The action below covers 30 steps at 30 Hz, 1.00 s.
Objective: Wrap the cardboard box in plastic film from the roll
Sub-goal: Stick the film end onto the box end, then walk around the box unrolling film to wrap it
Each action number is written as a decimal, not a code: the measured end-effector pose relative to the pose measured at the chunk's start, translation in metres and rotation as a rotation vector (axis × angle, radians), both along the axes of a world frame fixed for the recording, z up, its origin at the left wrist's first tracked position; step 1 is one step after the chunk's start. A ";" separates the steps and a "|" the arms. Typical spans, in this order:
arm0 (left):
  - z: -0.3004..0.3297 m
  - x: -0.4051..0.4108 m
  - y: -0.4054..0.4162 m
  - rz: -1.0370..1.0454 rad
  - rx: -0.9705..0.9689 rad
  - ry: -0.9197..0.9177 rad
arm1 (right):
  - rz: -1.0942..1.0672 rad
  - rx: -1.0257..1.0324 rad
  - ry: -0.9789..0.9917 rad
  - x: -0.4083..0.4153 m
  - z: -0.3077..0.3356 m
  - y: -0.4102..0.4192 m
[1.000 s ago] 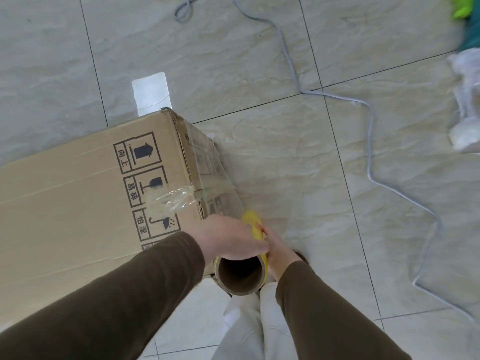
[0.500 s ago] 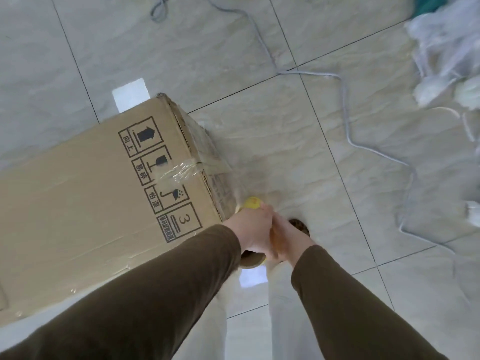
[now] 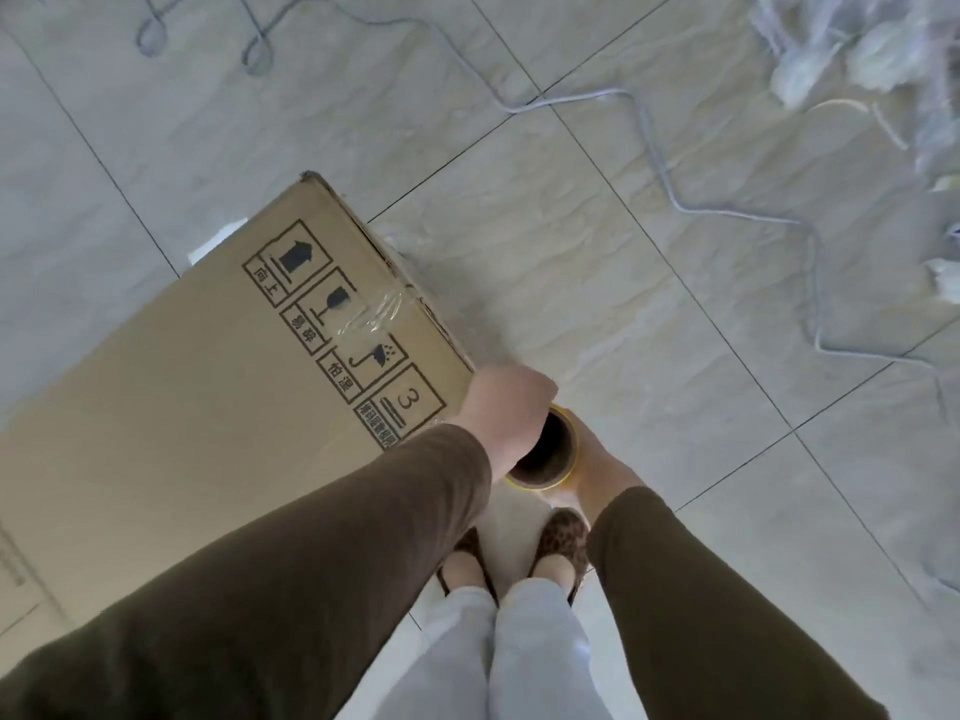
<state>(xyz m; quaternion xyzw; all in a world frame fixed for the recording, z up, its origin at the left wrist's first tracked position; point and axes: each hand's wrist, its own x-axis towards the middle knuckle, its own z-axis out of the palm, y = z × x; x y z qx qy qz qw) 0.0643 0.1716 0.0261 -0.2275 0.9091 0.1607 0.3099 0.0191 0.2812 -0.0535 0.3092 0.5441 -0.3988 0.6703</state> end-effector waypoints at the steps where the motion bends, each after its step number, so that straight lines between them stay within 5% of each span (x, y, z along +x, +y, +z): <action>1: -0.001 0.000 0.006 -0.101 -0.017 -0.028 | 0.004 -0.030 0.032 0.009 0.003 0.004; 10: -0.008 0.017 0.059 -0.520 0.178 -0.355 | -0.390 0.001 -0.208 0.093 0.022 0.053; 13: -0.007 0.033 0.056 -0.327 0.280 -0.252 | -0.555 -0.007 -0.235 0.098 0.019 0.058; 16: 0.001 0.053 0.050 -0.358 0.217 0.071 | -0.558 -0.047 -0.292 0.087 0.025 0.046; 19: 0.005 0.086 0.050 -0.082 0.088 0.312 | -0.435 -0.109 -0.281 0.079 0.032 0.035; 23: 0.014 0.139 0.077 0.677 0.051 0.567 | -0.395 0.023 -0.288 0.080 0.032 0.033; 25: 0.009 0.151 0.091 1.029 0.134 0.452 | -0.420 0.053 -0.257 0.084 0.030 0.033; 28: -0.001 0.143 0.092 1.477 0.548 0.236 | -0.533 0.101 -0.231 0.098 0.029 0.033; 30: -0.011 0.138 0.082 1.547 0.599 0.216 | -0.631 0.121 -0.212 0.109 0.028 0.031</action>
